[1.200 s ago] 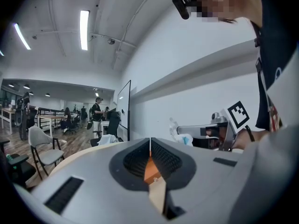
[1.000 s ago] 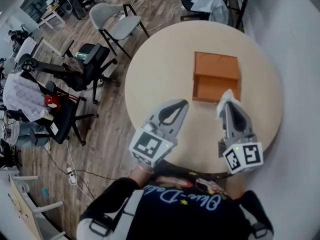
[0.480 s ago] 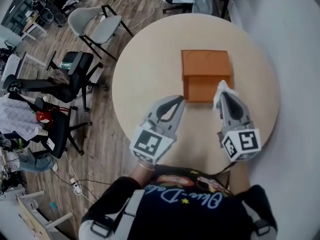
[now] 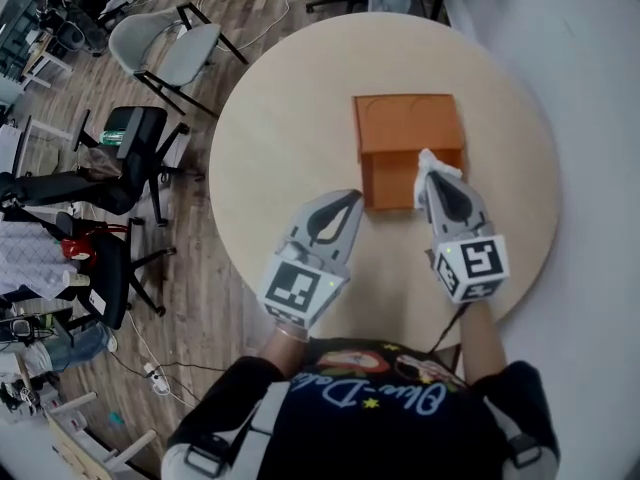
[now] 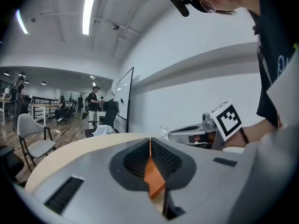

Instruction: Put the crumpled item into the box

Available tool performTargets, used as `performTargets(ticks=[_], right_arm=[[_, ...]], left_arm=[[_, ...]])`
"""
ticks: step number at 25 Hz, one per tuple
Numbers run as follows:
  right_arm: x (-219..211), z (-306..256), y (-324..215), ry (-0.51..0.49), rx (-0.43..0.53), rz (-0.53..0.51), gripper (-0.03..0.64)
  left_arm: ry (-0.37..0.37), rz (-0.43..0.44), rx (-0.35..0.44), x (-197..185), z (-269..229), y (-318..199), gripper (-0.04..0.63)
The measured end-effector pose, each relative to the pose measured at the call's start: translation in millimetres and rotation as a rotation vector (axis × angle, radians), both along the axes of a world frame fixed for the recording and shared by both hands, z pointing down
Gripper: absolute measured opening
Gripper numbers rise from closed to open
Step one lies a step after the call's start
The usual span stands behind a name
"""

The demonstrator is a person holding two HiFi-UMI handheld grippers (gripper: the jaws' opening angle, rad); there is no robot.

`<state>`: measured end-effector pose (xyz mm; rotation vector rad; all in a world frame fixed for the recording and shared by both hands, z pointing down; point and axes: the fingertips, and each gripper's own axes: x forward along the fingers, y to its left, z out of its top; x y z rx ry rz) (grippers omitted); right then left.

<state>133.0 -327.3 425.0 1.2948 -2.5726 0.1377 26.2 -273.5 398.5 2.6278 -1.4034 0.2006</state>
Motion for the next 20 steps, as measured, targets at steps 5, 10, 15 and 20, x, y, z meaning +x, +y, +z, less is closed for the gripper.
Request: performTargets(ticks=[5,10,15,20], right_arm=[[-10.5,25.9,-15.4,0.052,-0.053,-0.002,0.003],[-18.4,57.9,-25.4,0.11,-0.107,-0.012,0.003],[-26.8,80.9,-30.5,0.167,-0.165,-0.038,0.003],[-31.1,103.5,-32.8,0.232,-0.209,-0.066,0.003]], left_arm=[[0.005,-0.013,-0.022,-8.5,15.8,-12.4,-0.008],[0.01,-0.021,-0.046,-15.7,31.1,-20.4,-0.008],[0.01,-0.028,-0.065,-20.5,39.9,-25.3,-0.008],[0.014,-0.036,-0.075,-25.1,46.1,-28.9,-0.008]])
